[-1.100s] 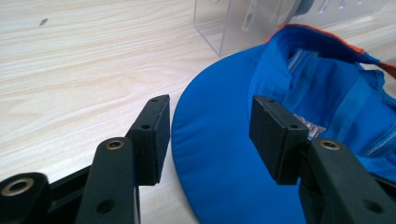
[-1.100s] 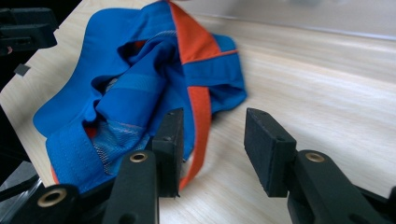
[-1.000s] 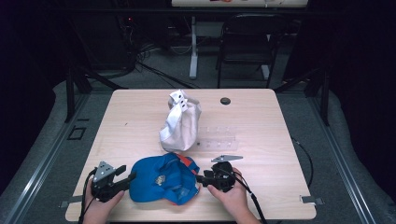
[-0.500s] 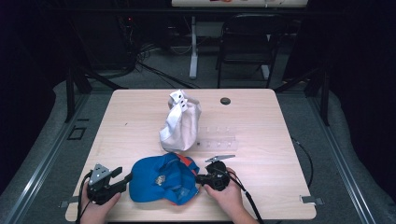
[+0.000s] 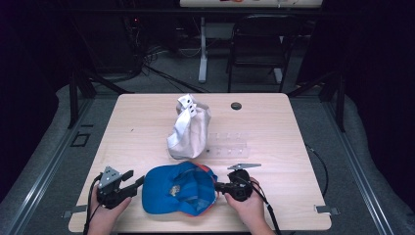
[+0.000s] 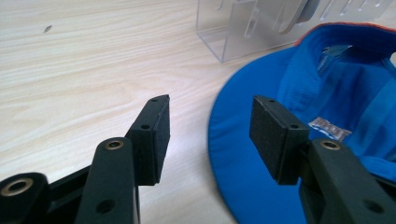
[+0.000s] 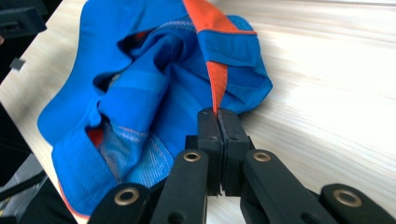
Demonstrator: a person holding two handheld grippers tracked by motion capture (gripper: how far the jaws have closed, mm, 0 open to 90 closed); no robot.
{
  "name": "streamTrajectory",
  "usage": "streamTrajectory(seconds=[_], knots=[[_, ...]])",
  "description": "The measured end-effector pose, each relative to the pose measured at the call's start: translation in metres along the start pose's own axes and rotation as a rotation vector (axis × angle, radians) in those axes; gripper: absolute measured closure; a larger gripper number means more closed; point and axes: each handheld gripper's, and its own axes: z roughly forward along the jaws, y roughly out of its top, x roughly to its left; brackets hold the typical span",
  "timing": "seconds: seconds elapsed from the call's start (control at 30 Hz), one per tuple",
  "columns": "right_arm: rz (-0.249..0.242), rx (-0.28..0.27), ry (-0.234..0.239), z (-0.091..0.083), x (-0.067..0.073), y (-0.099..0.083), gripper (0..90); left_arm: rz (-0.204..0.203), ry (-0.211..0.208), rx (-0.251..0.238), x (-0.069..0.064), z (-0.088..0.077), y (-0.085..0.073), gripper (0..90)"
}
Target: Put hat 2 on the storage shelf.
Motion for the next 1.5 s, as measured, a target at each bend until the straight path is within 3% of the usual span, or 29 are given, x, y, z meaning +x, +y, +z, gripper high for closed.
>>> streamTrajectory(seconds=[0.23, 0.27, 0.33, 0.4, 0.5, 0.67, 0.87, 1.03, 1.13, 1.3, 1.37, 1.4, 1.5], knots=[[0.072, -0.064, -0.036, -0.027, -0.020, -0.005, 89.7, 0.019, -0.034, -0.003, -0.004, 0.012, 0.009, 48.8], [0.110, -0.094, -0.058, -0.038, -0.029, -0.007, 89.8, 0.023, -0.044, -0.005, -0.006, 0.016, 0.010, 48.9], [0.124, -0.102, -0.068, -0.044, -0.034, -0.007, 89.8, 0.027, -0.049, -0.005, -0.006, 0.017, 0.011, 48.9], [0.179, -0.130, -0.087, -0.061, -0.048, -0.009, 89.7, 0.034, -0.056, 0.000, -0.007, 0.020, 0.014, 48.8], [0.201, -0.134, -0.107, -0.070, -0.056, -0.008, 89.8, 0.035, -0.060, -0.006, -0.007, 0.021, 0.015, 48.9], [0.196, -0.085, -0.186, -0.090, -0.074, -0.005, 89.7, 0.038, -0.057, -0.001, -0.007, 0.022, 0.016, 48.9], [0.227, -0.123, -0.182, -0.091, -0.085, -0.016, 88.4, 0.034, -0.053, 0.001, -0.007, 0.023, 0.016, 48.9], [0.214, -0.156, -0.173, -0.088, -0.090, -0.023, 75.3, 0.039, -0.055, 0.004, -0.007, 0.023, 0.015, 48.9], [0.211, -0.201, -0.131, -0.090, -0.091, -0.026, 66.5, 0.034, -0.051, -0.005, -0.006, 0.023, 0.014, 48.9], [0.222, -0.187, -0.108, -0.089, -0.100, -0.029, 61.9, 0.035, -0.051, 0.000, -0.006, 0.022, 0.015, 48.9], [0.261, -0.187, -0.076, -0.088, -0.105, -0.030, 61.1, 0.036, -0.049, -0.006, -0.006, 0.023, 0.014, 48.8], [0.280, -0.164, -0.057, -0.086, -0.109, -0.032, 59.8, 0.036, -0.049, -0.002, -0.006, 0.024, 0.014, 48.8], [0.282, -0.133, -0.057, -0.083, -0.112, -0.033, 59.2, 0.038, -0.049, 0.007, -0.007, 0.024, 0.014, 48.8]])
